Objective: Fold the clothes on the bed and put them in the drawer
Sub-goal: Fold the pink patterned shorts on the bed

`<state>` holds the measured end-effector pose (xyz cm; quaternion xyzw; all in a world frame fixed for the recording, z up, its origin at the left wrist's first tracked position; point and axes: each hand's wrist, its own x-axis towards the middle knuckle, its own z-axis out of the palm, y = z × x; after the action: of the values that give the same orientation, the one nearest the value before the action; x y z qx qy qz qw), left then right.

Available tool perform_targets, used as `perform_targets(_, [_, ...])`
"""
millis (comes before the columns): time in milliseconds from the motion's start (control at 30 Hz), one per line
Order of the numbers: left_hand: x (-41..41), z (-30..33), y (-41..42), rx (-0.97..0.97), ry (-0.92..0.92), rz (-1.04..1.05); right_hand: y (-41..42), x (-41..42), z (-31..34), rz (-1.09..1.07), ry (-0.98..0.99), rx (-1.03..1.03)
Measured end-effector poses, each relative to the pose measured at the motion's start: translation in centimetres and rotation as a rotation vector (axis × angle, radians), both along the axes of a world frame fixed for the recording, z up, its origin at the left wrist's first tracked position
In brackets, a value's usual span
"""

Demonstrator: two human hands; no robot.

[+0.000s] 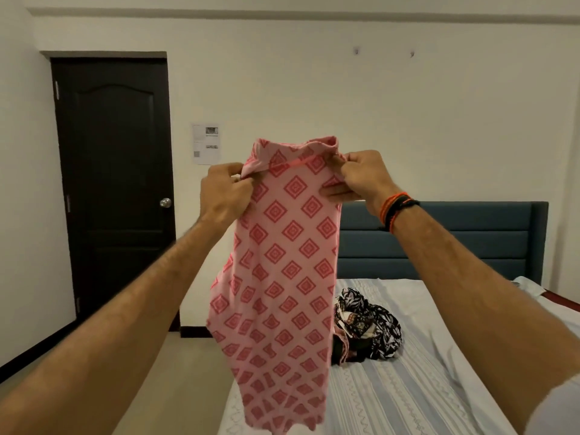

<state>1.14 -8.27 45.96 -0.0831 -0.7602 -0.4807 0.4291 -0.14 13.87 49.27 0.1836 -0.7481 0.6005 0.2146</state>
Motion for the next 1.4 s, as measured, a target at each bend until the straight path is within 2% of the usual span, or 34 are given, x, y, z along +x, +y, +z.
perform_targets(100, [-0.4, 0.3, 0.0, 0.013, 0.054, -0.037, 0.2, -0.7, 0.3, -0.031, 0.065, -0.063])
perform_targets(167, [-1.7, -0.1, 0.1, 0.008, 0.019, -0.036, 0.3, -1.9, -0.3, -0.039, 0.045, -0.074])
perform_targets(400, [-10.1, -7.5, 0.8, -0.047, -0.422, 0.005, 0.6, -11.7, -9.0, -0.048, -0.267, 0.051])
perform_targets(500, [-14.1, -11.6, 1.3, 0.015, -0.589, 0.005, 0.1, -15.9, -12.9, -0.011, -0.456, 0.106])
perform_targets(567, [-16.5, -13.1, 1.5, 0.1, -0.66, -0.011, -0.2, -18.3, -14.4, 0.0, -0.5, 0.123])
perform_targets(667, [-19.2, -12.0, 1.2, 0.252, -0.61, -0.136, -0.6, -21.1, -13.1, -0.006, -0.383, 0.127])
perform_targets(800, [-21.9, -5.8, 0.1, 0.277, -0.336, -0.212, -0.7, -23.0, -7.2, -0.118, -0.049, 0.027])
perform_targets(900, [-19.8, -1.8, 0.7, 0.235, -0.16, -0.248, -0.6, -20.8, -3.9, -0.039, 0.097, -0.081])
perform_targets(967, [-17.5, -1.2, 1.2, 0.225, -0.082, -0.258, -0.4, -19.0, -3.8, 0.009, 0.16, -0.122])
perform_targets(1134, [-10.3, -6.0, 1.1, 0.137, -0.062, -0.263, 1.0, -13.3, -8.7, 0.08, 0.112, -0.131])
perform_targets(1300, [-3.2, -16.4, -0.1, 0.066, -0.317, -0.262, 1.9, -5.4, -18.8, 0.144, -0.12, -0.116])
perform_targets(1400, [0.6, -24.0, -0.8, 0.038, -0.527, -0.261, 2.1, -1.1, -25.9, 0.125, -0.294, -0.028])
